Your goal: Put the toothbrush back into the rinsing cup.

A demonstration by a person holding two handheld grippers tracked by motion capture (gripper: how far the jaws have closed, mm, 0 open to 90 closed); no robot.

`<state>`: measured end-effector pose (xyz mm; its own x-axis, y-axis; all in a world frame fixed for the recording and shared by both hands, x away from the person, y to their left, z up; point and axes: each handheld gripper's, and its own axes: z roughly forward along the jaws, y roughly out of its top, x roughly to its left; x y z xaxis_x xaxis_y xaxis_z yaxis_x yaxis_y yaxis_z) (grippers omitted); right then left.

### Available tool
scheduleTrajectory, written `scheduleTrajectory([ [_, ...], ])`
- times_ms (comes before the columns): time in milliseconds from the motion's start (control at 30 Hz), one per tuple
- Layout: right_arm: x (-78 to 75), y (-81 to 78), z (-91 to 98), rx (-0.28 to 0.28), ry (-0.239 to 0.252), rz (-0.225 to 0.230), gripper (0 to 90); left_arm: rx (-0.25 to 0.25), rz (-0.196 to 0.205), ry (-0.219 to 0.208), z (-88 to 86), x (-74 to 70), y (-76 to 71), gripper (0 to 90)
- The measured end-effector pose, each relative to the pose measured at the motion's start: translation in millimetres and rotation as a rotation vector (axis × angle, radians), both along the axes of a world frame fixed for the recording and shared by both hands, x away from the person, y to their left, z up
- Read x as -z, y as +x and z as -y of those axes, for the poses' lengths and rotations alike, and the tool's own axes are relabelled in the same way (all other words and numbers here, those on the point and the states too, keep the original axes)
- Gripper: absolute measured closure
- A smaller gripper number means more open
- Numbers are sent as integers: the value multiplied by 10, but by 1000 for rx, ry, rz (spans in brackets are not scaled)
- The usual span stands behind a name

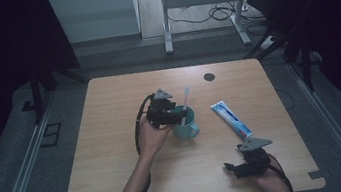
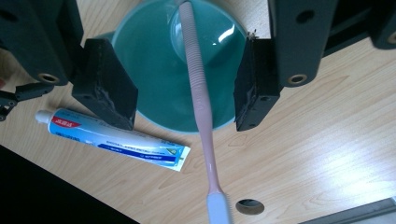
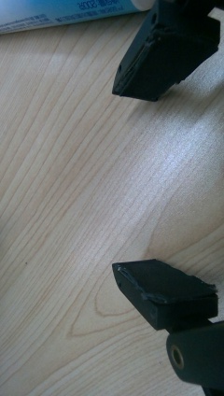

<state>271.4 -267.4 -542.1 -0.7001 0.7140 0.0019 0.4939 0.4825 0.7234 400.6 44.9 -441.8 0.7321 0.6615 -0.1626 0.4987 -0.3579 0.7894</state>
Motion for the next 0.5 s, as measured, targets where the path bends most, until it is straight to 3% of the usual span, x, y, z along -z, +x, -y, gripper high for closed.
scheduleTrajectory([
  [267,0,0,0,0,0,0,124,-2,16,19,-6,-9,-48,310],
  [500,1,0,0,0,-1,1,124,-6,4,23,-37,8,-77,235],
])
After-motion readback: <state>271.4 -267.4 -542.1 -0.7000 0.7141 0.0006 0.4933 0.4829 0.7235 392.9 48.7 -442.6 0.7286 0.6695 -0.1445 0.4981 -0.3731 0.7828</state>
